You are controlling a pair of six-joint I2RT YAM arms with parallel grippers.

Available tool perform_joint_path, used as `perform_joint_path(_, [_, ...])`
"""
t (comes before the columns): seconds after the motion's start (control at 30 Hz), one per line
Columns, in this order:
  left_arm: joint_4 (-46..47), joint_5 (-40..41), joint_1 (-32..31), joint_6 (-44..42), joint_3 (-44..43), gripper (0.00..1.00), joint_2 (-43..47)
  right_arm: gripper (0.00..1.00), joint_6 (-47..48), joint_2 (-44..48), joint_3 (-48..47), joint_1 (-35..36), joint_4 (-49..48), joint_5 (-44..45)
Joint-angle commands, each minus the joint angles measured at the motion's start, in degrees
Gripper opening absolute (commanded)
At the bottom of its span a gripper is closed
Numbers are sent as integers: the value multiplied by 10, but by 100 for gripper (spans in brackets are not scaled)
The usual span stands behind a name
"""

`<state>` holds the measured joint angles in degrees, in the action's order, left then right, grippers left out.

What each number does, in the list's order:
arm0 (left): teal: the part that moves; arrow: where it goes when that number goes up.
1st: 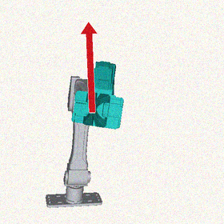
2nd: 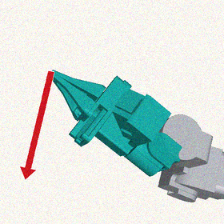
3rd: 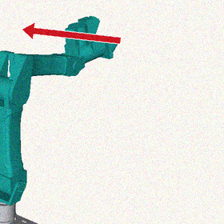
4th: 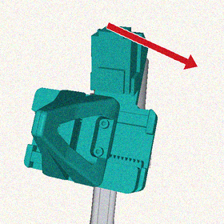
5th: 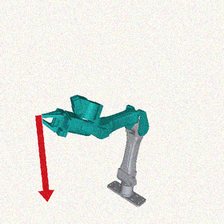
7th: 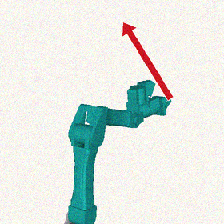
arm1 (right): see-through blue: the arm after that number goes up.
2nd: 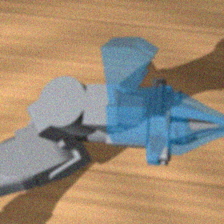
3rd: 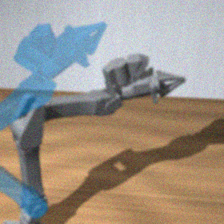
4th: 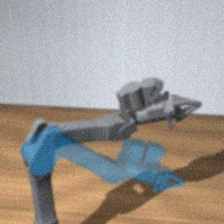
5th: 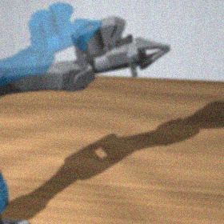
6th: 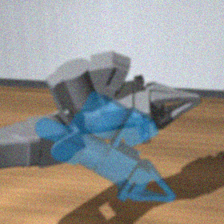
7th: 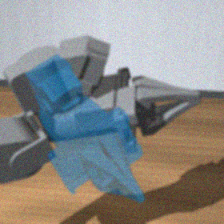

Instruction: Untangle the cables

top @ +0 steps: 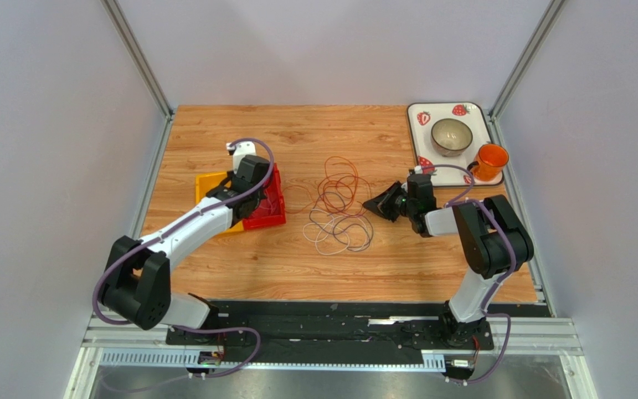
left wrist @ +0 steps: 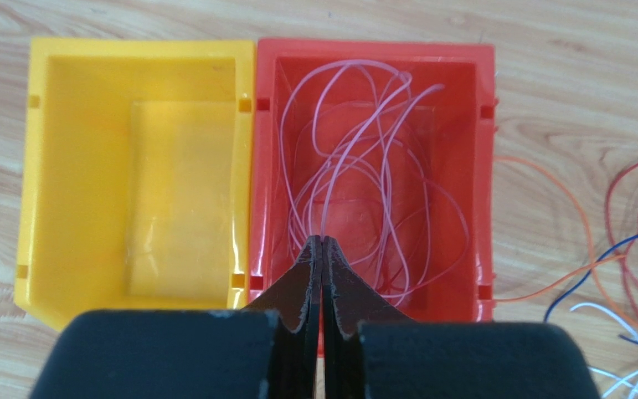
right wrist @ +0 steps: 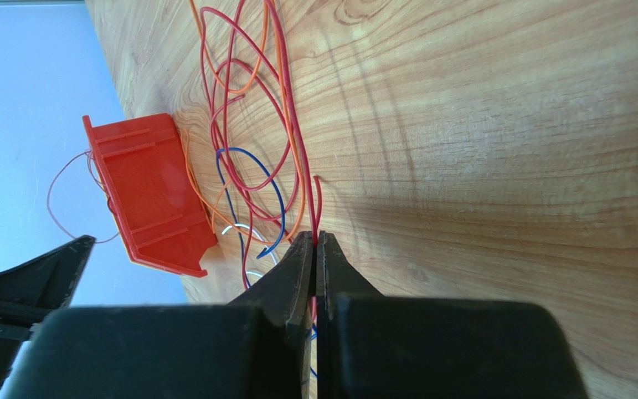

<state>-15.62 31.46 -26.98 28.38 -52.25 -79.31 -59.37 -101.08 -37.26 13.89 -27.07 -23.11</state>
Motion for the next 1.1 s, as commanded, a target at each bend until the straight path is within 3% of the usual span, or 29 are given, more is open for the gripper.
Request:
perform_joint_path(0.0, [-12,-23,-2,15,2,0,-36,0,-7,-3,-16,-3,-26,-8])
perform_joint_path(0.07, [-30,-24,-2,11,-21,8,-51,0,-7,-3,-16,-3,-27,-8])
perform_joint_path(0.1, [-37,-24,-2,11,-28,16,-57,0,-7,-3,-16,-3,-27,-8])
perform_joint_path(0.13, [-42,-25,-2,7,-37,33,-56,0,-7,-3,-16,-4,-27,-8])
perform_joint_path(0.17, [-43,-27,-2,5,-41,41,-54,0,-7,-3,-16,-3,-27,-9])
perform_joint_path(0.3, [-63,-31,-2,0,-66,54,-31,0,-7,-3,-16,-4,-27,-9])
perform_joint_path(0.67, [-143,-24,-3,-19,-120,63,81,0,-8,-4,-16,-4,-29,-9])
perform_joint_path(0.83, [-148,-64,-8,-39,-120,52,103,0,-8,-3,-14,-4,-32,-10])
perform_joint_path(0.97, [-134,-80,-45,-46,-103,51,105,0,-7,-2,-13,-4,-35,-11])
perform_joint_path(1.07, [-110,-93,-78,-50,-85,55,101,0,-2,6,-3,-1,-56,-17])
